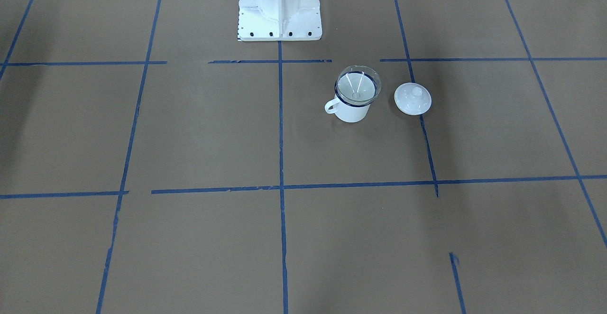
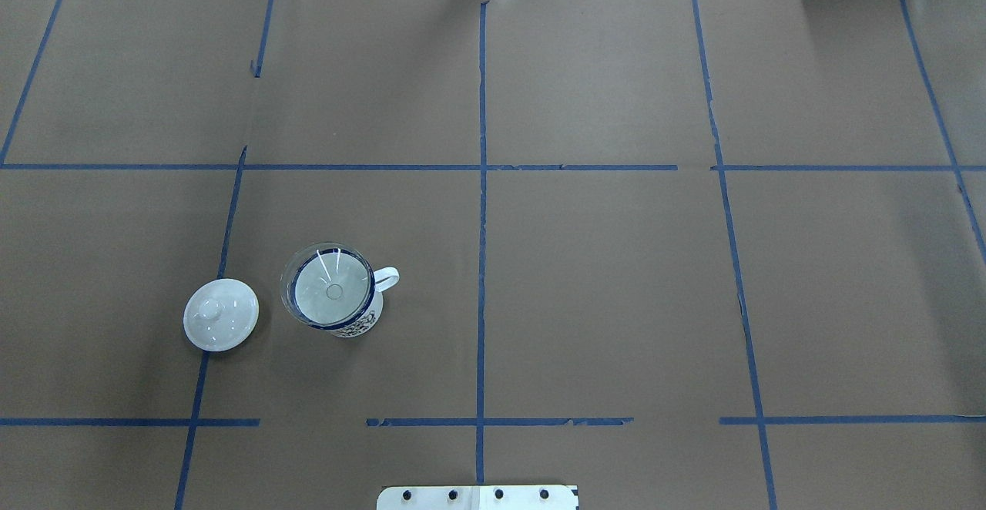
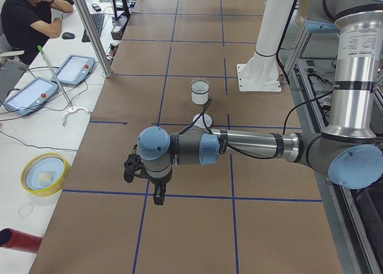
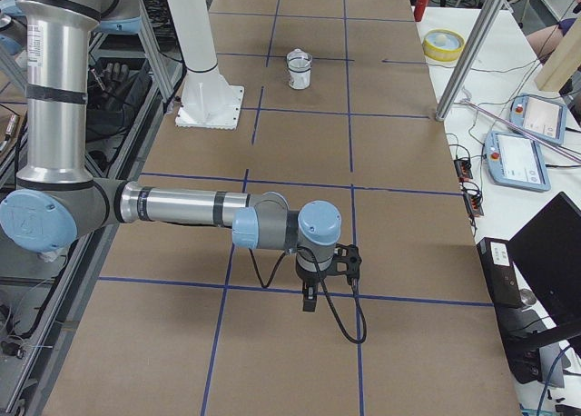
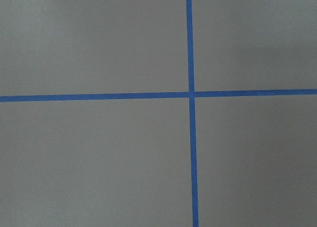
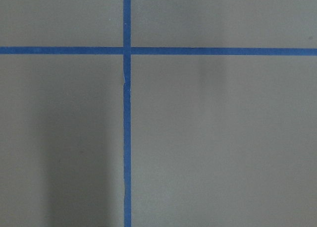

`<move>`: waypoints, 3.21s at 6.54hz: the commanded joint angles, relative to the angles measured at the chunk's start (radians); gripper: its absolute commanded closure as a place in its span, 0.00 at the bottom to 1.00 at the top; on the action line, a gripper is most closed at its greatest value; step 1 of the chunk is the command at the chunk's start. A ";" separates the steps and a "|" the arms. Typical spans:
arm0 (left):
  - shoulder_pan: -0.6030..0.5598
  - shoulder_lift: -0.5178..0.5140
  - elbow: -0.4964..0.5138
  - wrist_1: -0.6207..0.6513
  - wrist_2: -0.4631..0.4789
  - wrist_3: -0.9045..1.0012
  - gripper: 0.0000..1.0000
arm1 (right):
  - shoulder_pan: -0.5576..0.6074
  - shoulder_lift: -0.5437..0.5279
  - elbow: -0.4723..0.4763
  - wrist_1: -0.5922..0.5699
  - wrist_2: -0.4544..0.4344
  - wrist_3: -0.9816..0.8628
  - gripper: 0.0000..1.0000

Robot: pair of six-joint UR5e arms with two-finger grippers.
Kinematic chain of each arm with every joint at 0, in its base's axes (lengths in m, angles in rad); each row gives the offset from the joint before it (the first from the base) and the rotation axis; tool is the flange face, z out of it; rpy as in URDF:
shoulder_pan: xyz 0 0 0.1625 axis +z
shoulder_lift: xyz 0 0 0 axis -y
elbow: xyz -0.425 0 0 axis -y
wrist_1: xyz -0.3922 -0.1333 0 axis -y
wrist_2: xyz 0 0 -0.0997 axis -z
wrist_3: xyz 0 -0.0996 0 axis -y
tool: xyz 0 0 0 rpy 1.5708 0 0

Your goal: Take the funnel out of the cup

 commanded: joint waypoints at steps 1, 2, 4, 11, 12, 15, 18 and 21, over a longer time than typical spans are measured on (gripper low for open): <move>-0.003 0.013 -0.015 -0.008 -0.004 0.010 0.00 | 0.000 0.000 -0.001 0.000 0.000 0.000 0.00; -0.003 0.024 -0.023 -0.008 -0.019 0.001 0.00 | 0.000 0.000 -0.001 0.000 0.000 0.000 0.00; 0.043 0.036 -0.041 -0.113 -0.015 -0.026 0.00 | 0.000 0.000 -0.001 0.000 0.000 0.000 0.00; 0.685 -0.319 -0.342 -0.064 0.184 -1.616 0.00 | 0.000 0.000 0.001 0.000 0.000 0.000 0.00; 0.763 -0.411 -0.337 0.057 0.251 -1.663 0.00 | 0.000 0.000 0.001 0.000 0.000 0.000 0.00; 0.963 -0.540 -0.290 0.127 0.339 -1.907 0.00 | 0.000 0.000 0.001 0.000 0.000 0.000 0.00; 1.044 -0.571 -0.227 0.127 0.373 -2.011 0.07 | 0.000 0.000 0.001 0.000 0.000 0.000 0.00; 1.085 -0.579 -0.205 0.126 0.379 -2.047 0.18 | 0.000 0.000 0.001 0.000 0.000 0.000 0.00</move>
